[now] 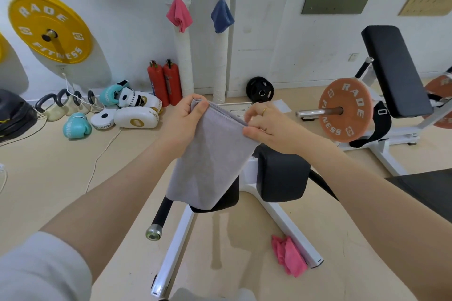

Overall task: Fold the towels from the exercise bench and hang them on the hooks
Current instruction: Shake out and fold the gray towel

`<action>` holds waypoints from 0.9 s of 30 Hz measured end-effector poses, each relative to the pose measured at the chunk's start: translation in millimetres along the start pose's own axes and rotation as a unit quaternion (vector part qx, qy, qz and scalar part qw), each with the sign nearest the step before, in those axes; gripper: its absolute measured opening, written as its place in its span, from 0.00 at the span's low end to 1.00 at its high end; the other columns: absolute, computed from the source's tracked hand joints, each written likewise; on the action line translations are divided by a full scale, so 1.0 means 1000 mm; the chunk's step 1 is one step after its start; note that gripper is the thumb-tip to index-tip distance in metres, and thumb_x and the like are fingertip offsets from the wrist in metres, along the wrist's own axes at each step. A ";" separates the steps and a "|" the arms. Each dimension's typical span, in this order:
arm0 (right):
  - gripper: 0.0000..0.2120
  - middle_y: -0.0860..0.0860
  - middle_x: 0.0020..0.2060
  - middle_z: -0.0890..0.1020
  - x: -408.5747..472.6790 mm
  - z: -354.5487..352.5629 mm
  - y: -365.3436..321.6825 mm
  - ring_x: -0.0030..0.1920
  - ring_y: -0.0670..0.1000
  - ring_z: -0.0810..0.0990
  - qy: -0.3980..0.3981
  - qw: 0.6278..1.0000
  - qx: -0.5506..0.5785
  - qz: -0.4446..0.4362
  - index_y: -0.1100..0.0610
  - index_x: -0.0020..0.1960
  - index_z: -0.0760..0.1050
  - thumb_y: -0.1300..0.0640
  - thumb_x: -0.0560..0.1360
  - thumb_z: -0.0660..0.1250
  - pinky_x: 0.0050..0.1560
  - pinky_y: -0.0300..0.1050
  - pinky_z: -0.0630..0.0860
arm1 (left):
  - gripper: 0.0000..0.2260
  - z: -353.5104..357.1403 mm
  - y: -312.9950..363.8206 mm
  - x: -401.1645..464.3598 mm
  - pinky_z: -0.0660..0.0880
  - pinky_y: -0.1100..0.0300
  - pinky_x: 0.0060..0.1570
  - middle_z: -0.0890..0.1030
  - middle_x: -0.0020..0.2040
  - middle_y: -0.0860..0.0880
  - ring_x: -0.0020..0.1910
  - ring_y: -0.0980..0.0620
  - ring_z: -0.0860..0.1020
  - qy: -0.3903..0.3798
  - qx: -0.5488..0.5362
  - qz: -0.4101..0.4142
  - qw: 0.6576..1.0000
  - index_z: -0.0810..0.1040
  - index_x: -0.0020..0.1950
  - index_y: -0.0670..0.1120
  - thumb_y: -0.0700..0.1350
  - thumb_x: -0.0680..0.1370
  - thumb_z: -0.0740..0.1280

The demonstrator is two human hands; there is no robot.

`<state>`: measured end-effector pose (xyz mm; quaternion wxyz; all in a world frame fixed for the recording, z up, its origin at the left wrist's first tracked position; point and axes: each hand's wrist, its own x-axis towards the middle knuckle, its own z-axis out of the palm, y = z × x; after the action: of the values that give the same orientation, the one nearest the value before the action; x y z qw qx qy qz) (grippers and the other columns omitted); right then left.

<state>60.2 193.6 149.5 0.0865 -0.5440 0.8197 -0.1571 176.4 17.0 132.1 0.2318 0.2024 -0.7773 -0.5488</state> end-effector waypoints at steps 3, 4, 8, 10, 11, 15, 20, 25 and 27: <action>0.20 0.50 0.50 0.74 0.002 -0.001 0.004 0.51 0.49 0.71 0.032 0.999 0.025 0.003 0.62 0.38 0.76 0.46 0.76 0.61 0.51 0.43 0.67 | 0.09 0.000 -0.004 -0.001 0.68 0.65 0.45 0.75 0.42 0.57 0.43 0.61 0.72 0.000 -0.027 -0.013 1.000 0.74 0.44 0.56 0.51 0.80 0.57; 0.21 0.51 0.44 0.75 0.001 0.000 0.006 0.45 0.49 0.73 0.053 0.997 0.046 0.006 0.64 0.37 0.74 0.46 0.75 0.63 0.46 0.45 0.69 | 0.10 0.001 -0.005 -0.001 0.68 0.64 0.46 0.75 0.42 0.57 0.43 0.60 0.72 -0.004 -0.037 -0.017 0.999 0.74 0.43 0.56 0.51 0.81 0.56; 0.19 0.51 0.28 0.62 -0.005 0.003 0.005 0.30 0.46 0.62 0.114 0.932 0.337 0.062 0.63 0.31 0.63 0.57 0.71 0.70 0.33 0.41 0.58 | 0.15 0.004 -0.002 -0.003 0.67 0.58 0.47 0.74 0.41 0.50 0.42 0.56 0.71 -0.027 -0.078 -0.053 0.995 0.74 0.43 0.49 0.55 0.81 0.53; 0.16 0.52 0.29 0.64 -0.008 0.003 0.006 0.30 0.47 0.65 0.120 0.853 0.503 0.070 0.57 0.30 0.63 0.58 0.68 0.70 0.31 0.38 0.61 | 0.17 0.002 0.002 -0.005 0.70 0.60 0.50 0.77 0.42 0.50 0.43 0.56 0.74 -0.049 -0.099 -0.072 0.991 0.74 0.42 0.47 0.55 0.81 0.52; 0.15 0.51 0.29 0.66 -0.009 0.002 0.006 0.30 0.47 0.68 0.119 0.816 0.561 0.073 0.55 0.30 0.63 0.58 0.67 0.69 0.30 0.37 0.63 | 0.17 0.001 0.005 -0.007 0.72 0.64 0.49 0.79 0.42 0.52 0.42 0.58 0.77 -0.062 -0.114 -0.083 0.988 0.75 0.42 0.48 0.54 0.81 0.52; 0.08 0.48 0.37 0.78 -0.009 -0.002 0.006 0.38 0.47 0.77 0.123 0.710 0.689 0.077 0.52 0.46 0.72 0.64 0.74 0.63 0.35 0.38 0.76 | 0.19 -0.002 0.013 -0.004 0.78 0.65 0.35 0.84 0.44 0.51 0.40 0.58 0.82 -0.101 -0.206 -0.159 0.960 0.79 0.51 0.46 0.55 0.81 0.52; 0.13 0.51 0.50 0.82 -0.002 -0.004 -0.003 0.47 0.47 0.82 0.119 0.653 0.740 0.110 0.55 0.61 0.73 0.60 0.78 0.59 0.46 0.39 0.80 | 0.23 -0.001 0.015 -0.005 0.80 0.61 0.34 0.84 0.49 0.47 0.41 0.52 0.84 -0.103 -0.339 -0.220 0.909 0.82 0.52 0.46 0.59 0.79 0.53; 0.10 0.49 0.41 0.84 0.017 0.002 -0.023 0.42 0.46 0.83 0.107 0.572 0.806 0.110 0.53 0.55 0.76 0.59 0.78 0.59 0.46 0.40 0.80 | 0.40 0.003 -0.010 -0.025 0.78 0.51 0.51 0.84 0.51 0.46 0.50 0.48 0.83 -0.152 -0.499 -0.253 0.815 0.85 0.48 0.48 0.78 0.61 0.53; 0.10 0.50 0.40 0.83 0.029 0.008 -0.032 0.40 0.47 0.83 0.105 0.552 0.817 0.127 0.52 0.49 0.79 0.59 0.77 0.60 0.45 0.40 0.80 | 0.44 0.000 -0.027 -0.034 0.79 0.49 0.51 0.82 0.55 0.45 0.53 0.45 0.82 -0.211 -0.526 -0.261 0.781 0.83 0.53 0.47 0.75 0.47 0.68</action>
<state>79.0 154.7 154.0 0.4263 -0.1094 0.4026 -0.8026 205.9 28.2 102.0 -0.0195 0.1233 -0.3144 -0.9411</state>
